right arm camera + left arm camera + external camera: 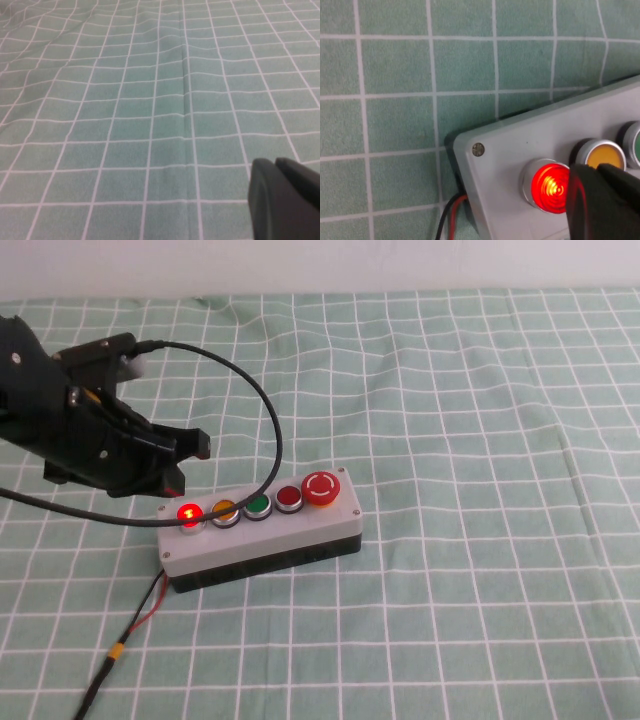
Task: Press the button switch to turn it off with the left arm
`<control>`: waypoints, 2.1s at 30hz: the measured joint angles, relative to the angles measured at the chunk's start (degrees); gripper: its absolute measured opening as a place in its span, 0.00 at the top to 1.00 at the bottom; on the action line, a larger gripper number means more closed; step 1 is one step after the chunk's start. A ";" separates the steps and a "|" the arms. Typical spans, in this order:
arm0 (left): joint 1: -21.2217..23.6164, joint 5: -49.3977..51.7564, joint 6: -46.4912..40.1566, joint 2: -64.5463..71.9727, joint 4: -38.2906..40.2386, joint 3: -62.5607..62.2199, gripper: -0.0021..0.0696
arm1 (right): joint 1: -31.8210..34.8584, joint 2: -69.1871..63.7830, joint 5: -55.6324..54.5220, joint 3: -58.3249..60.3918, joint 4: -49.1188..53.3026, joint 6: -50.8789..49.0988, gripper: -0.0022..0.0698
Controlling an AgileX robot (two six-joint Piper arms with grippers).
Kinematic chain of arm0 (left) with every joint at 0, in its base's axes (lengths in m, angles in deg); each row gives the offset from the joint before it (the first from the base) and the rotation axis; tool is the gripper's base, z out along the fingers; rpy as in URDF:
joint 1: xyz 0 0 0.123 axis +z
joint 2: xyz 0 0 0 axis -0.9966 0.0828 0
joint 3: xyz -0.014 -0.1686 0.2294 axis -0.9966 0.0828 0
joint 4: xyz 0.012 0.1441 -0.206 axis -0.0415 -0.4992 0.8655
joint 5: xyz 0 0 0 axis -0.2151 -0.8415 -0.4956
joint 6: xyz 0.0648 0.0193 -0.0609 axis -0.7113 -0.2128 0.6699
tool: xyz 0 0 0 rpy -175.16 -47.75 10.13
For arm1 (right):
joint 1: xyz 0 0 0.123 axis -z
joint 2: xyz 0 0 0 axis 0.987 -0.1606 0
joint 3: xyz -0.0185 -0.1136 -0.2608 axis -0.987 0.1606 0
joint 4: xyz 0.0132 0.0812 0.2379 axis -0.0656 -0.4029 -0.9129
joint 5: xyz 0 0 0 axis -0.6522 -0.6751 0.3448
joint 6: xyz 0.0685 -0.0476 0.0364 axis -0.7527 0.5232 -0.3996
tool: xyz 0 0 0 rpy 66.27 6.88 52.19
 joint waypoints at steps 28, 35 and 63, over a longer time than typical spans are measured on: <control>-0.08 3.81 -2.83 -8.30 -2.15 -10.92 0.98 | 0.00 0.00 0.00 0.00 0.00 0.00 0.99; -0.08 4.70 -5.82 -25.50 -3.17 -11.37 0.98 | 0.00 0.00 0.00 0.00 0.00 0.00 0.99; -0.08 13.91 0.42 -75.06 -5.46 28.55 0.98 | 0.00 0.00 0.00 0.00 0.00 0.00 0.99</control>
